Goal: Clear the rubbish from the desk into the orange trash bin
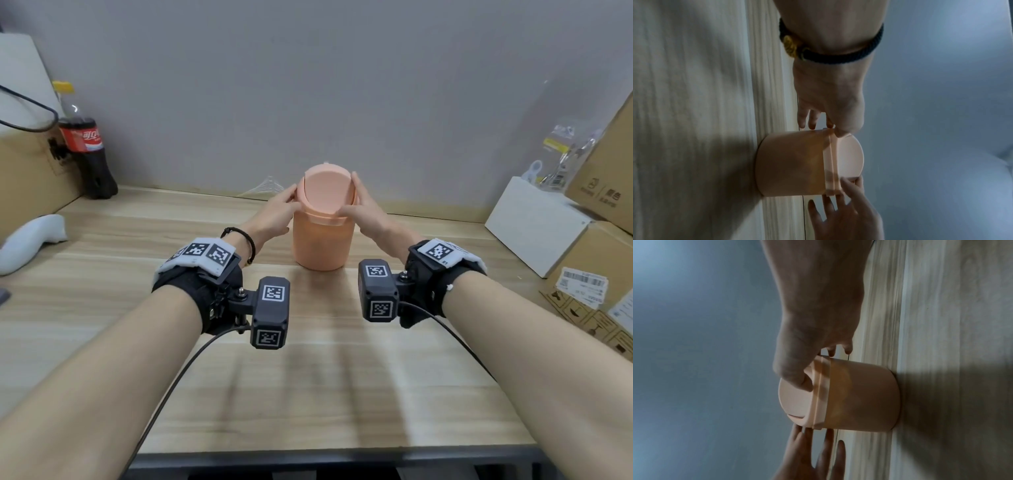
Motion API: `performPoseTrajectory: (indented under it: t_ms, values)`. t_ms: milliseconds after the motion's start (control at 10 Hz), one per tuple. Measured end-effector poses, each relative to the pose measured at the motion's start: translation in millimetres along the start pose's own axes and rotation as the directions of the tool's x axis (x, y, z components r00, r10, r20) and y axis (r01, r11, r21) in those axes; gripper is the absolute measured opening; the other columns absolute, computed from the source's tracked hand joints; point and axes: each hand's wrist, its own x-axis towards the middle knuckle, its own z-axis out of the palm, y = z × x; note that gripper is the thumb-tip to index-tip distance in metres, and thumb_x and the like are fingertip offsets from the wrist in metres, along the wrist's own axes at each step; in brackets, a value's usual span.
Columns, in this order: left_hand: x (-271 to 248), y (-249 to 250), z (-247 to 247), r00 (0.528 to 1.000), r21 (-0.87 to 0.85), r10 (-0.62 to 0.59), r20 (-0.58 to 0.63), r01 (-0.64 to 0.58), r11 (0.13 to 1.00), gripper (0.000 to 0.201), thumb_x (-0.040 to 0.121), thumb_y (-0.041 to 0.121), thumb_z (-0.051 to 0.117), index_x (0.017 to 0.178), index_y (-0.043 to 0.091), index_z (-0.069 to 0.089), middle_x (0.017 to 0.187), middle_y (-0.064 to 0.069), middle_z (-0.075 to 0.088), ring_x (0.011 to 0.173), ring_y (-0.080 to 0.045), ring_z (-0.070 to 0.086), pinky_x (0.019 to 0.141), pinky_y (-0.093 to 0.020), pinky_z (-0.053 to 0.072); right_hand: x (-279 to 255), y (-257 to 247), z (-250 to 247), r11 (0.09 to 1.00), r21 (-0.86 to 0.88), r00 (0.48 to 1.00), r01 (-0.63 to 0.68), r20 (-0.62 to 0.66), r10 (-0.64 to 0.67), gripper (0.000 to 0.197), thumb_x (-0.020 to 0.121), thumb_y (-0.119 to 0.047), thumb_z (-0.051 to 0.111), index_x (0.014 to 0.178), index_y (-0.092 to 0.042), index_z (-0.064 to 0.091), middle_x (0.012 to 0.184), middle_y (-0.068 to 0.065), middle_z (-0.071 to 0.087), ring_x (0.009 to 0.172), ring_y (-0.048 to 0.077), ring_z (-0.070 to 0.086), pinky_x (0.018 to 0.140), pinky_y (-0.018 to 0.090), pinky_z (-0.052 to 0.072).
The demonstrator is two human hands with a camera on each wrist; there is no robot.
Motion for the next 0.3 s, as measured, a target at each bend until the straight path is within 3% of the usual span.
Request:
performPoseTrajectory:
  t_ms: [100,200,300]
  values:
    - [0,-12,-7,0.998,0.019,-0.031,-0.053,0.032,0.999,0.043,0.105,0.017,0.034,0.145,0.03,0.042,0.133,0.01,0.047,0.12,-0.018,0.047,0.102,-0.038,0.041,0,0,-7,1.0,0.019,1.0,0.022,-0.002,-0.022,0.077,0.096,-0.021,0.054,0.154,-0.033,0.006,0.161,-0.005,0.013,0.145,0.017,0.019,0.109,0.033,0.023]
    - [1,-33,-11,0.99,0.046,-0.068,-0.124,0.075,0.996,0.04,0.105,0.021,0.033,0.143,0.021,0.046,0.133,0.0,0.053,0.111,-0.021,0.056,0.09,-0.034,0.049,-11,-10,-15,0.996,-0.025,0.995,0.088,-0.054,-0.089,0.069,0.095,-0.032,0.054,0.153,-0.032,0.016,0.161,0.0,0.015,0.147,0.017,0.017,0.118,0.04,0.02]
    - [-1,-60,-12,0.98,0.05,-0.125,-0.158,0.134,0.99,0.035,0.105,0.018,0.032,0.132,0.015,0.055,0.119,-0.004,0.06,0.086,-0.017,0.06,0.068,-0.025,0.049,-18,-37,-29,0.978,-0.021,0.963,0.207,-0.171,-0.208,0.047,0.098,-0.028,0.05,0.143,-0.022,0.041,0.144,0.004,0.042,0.132,0.013,0.041,0.101,0.031,0.035]
